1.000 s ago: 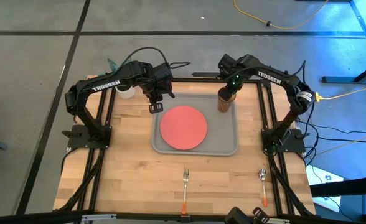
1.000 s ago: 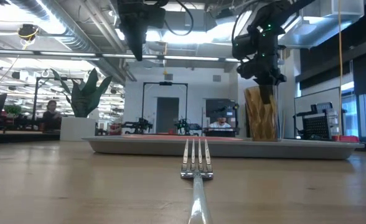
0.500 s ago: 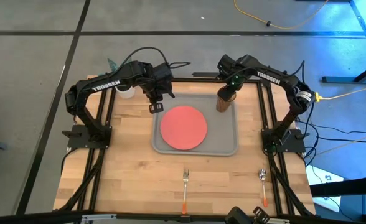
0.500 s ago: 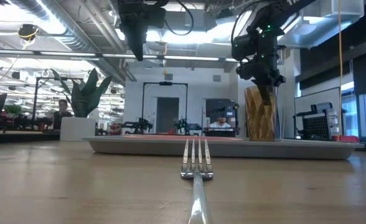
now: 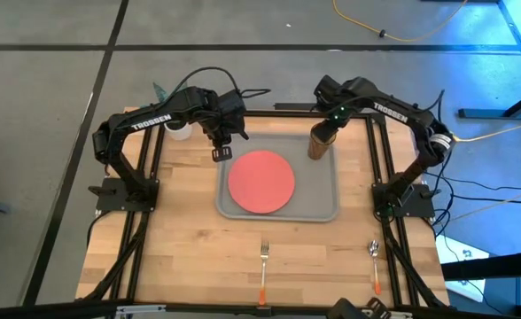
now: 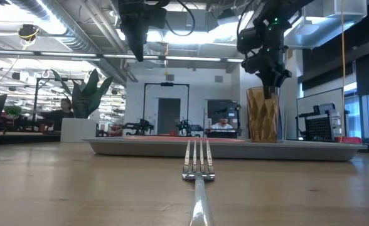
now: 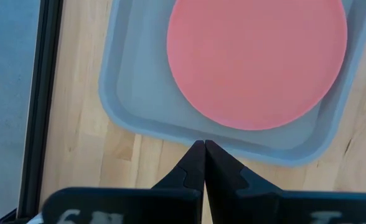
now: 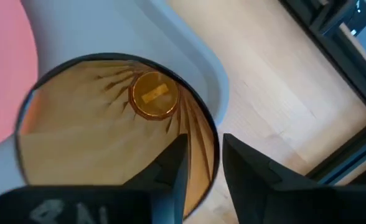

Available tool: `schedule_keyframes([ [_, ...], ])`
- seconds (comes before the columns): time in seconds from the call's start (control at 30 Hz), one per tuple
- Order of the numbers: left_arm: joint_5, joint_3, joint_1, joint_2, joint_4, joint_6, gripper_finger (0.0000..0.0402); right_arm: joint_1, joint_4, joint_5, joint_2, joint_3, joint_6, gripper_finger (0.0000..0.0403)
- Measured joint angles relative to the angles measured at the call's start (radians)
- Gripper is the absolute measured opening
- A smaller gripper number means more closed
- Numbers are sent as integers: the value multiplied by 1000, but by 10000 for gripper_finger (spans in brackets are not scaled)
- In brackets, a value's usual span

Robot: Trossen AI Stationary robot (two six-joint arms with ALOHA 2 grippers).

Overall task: Pick and place plate/cup/fork/spoon on tray
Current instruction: Adjust the pink plate

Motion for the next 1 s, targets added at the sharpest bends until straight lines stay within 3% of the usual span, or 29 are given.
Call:
schedule_keyframes([
  [0.37,14,-19,0,0,-69,-33,0,0,3,0,-160,0,49,100],
  [0.53,131,-188,-35,0,3,-6,0,21,14,0,-274,2,91,100],
  [0.77,249,-475,-88,2,272,54,0,76,83,-8,-414,2,150,100],
  [1.0,259,-646,-114,2,459,30,0,122,150,-8,-475,2,168,100],
])
